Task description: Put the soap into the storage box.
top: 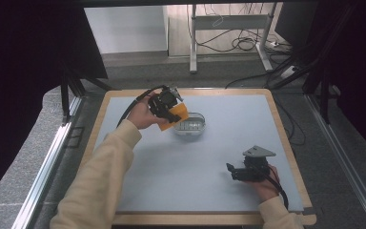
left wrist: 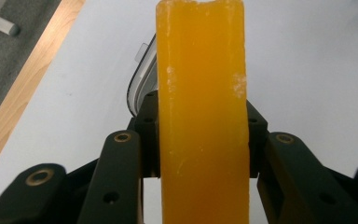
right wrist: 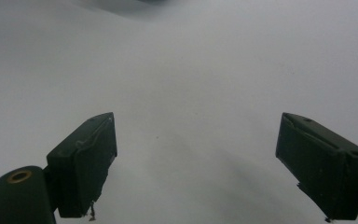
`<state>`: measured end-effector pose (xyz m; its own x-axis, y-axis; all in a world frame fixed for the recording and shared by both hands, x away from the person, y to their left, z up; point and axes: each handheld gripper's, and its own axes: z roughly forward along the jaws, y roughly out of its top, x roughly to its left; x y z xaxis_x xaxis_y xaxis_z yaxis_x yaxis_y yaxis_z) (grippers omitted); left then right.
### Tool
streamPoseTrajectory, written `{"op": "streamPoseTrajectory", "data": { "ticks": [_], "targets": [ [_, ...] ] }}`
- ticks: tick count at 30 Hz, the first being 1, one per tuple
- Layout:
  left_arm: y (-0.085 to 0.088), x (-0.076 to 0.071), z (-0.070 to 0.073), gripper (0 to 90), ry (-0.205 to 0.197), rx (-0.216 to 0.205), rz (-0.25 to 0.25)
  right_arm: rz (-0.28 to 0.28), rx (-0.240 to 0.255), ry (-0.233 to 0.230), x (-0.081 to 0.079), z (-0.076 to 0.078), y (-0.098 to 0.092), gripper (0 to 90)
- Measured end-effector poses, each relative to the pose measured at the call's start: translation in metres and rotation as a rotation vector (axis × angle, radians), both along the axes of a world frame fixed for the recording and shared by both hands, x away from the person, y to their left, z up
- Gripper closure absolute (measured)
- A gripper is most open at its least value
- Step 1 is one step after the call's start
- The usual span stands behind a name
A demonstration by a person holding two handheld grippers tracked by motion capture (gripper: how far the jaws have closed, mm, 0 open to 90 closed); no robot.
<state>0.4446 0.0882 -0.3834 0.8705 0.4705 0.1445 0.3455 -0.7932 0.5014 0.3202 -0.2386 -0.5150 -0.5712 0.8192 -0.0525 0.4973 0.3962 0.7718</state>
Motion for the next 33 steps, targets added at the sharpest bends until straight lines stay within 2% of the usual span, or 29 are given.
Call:
{"op": "streamPoseTrajectory", "data": {
  "ticks": [12,20,25,33],
  "targets": [
    [-0.011,0.012,-0.006,61.7,0.015,0.027,-0.035,0.0,-0.002,0.004,0.001,-0.001,0.0,12.7],
    [-0.022,0.022,-0.008,61.7,0.024,0.022,-0.049,0.006,-0.001,0.007,0.002,-0.002,0.002,12.7],
    [-0.027,0.026,-0.008,61.7,0.019,0.044,-0.054,0.002,0.002,0.008,0.002,-0.002,0.0,12.7],
    [-0.032,0.034,-0.01,61.7,0.025,0.041,-0.065,0.005,0.002,0.009,0.001,-0.001,0.001,12.7]
  ]
}}
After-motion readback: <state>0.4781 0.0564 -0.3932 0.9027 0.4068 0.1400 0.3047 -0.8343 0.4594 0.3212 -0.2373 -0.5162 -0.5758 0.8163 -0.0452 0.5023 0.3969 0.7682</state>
